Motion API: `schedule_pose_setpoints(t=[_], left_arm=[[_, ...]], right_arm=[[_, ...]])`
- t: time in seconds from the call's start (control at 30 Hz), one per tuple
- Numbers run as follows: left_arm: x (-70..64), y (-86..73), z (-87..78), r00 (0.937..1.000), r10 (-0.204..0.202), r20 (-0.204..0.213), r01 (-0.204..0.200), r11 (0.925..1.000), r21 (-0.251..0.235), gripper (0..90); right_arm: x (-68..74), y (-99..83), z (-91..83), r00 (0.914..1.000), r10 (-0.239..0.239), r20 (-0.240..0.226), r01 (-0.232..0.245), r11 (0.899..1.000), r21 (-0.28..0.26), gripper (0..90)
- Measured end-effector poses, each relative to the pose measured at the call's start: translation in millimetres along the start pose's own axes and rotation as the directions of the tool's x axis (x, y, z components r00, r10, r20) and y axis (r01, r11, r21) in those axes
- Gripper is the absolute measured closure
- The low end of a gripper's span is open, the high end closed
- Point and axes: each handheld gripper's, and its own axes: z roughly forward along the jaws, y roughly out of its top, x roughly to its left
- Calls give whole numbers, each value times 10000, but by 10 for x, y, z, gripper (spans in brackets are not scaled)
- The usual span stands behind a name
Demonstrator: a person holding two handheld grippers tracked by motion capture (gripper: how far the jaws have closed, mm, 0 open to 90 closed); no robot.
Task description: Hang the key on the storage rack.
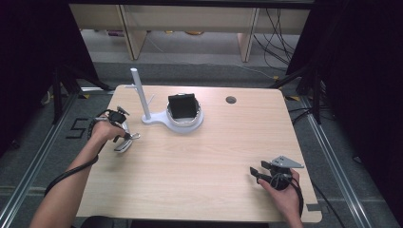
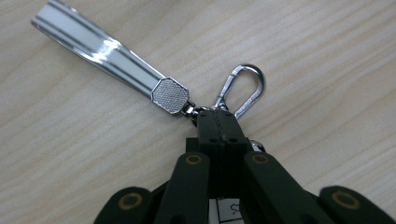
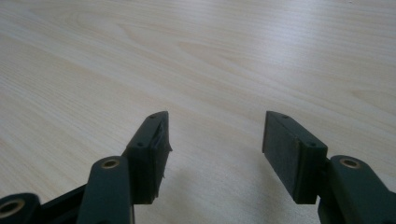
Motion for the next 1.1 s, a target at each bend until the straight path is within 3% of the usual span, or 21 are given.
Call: schedule_pose_setpoints(t=[0.07, 0.1, 0.13, 0.17, 0.3, 0.37, 0.4, 0.5, 0.53, 0.6, 0.63, 0.73, 0.77, 0.83, 0.87, 0.93, 1.0, 1.03, 1.1], left_arm=[[18, -4, -5, 10000, -85, -37, 84, 9998, -205, 896], [12, -5, 2, 9995, -321, -75, 317, 9984, -477, 891], [22, -4, -17, 9996, -287, -54, 285, 9988, -397, 859], [15, -2, -19, 9995, -314, -93, 308, 9976, -616, 826], [-27, 30, -30, 9989, 332, -341, -358, 9963, -777, 712], [-29, 45, 0, 9942, 1013, -374, -1033, 9929, -588, 647], [-29, 48, 15, 9930, 1152, -276, -1167, 9915, -577, 623], [-39, 64, 46, 9851, 1710, -163, -1716, 9844, -395, 597], [-58, 66, 59, 9860, 1659, -146, -1664, 9850, -456, 598], [-75, 77, 70, 9814, 1918, 19, -1917, 9810, -307, 599], [-73, 84, 69, 9763, 2164, 20, -2164, 9762, -129, 597], [-68, 93, 85, 9800, 1989, -28, -1989, 9800, -25, 606], [-78, 84, 96, 9860, 1666, -112, -1668, 9859, -140, 615], [-51, 84, 84, 9821, 1880, -126, -1878, 9821, 142, 627], [-55, 75, 93, 9862, 1645, -160, -1645, 9864, 50, 630], [-49, 61, 93, 9886, 1488, -219, -1485, 9888, 159, 657], [-9, 62, 89, 9869, 1609, -138, -1606, 9868, 206, 671], [-17, 52, 96, 9922, 1243, -105, -1242, 9922, 137, 673], [-15, 52, 97, 9945, 1047, 76, -1048, 9945, 58, 683]], right_arm=[[-10, -1, 12, 9999, -92, 86, 93, 9999, -99, 425], [-8, -3, 21, 9999, -60, 97, 61, 9999, -129, 425], [0, -5, 23, 10000, -15, 50, 16, 9999, -149, 425], [-1, 0, 0, 10000, -26, 73, 26, 10000, -5, 425], [-13, 1, 13, 9994, -210, 264, 212, 9998, -53, 424], [-8, 0, 7, 9999, -137, 101, 138, 9998, -114, 425], [0, -1, 6, 10000, -23, 49, 23, 10000, -40, 424], [3, -1, 3, 10000, 14, -10, -14, 10000, -48, 424], [-2, -1, 5, 10000, -22, 40, 22, 10000, -36, 424], [1, 1, 4, 10000, 57, -59, -57, 10000, -41, 424], [0, -1, 6, 9999, 60, -82, -60, 10000, -78, 424], [0, 0, 7, 10000, 6, 50, -6, 10000, -10, 424], [-1, -1, 5, 10000, -3, 33, 3, 10000, -28, 424], [-2, -2, 4, 10000, -19, 8, 19, 10000, -30, 423], [2, 0, 1, 9999, 55, -84, -56, 10000, -47, 424], [0, -3, 16, 10000, 15, 14, -15, 10000, -90, 424], [-5, -1, 6, 9999, -113, 31, 114, 9999, -90, 424], [-3, 0, 4, 9999, -114, -9, 114, 9998, -135, 424], [-2, -3, 11, 9999, -127, -18, 126, 9997, -213, 424]])
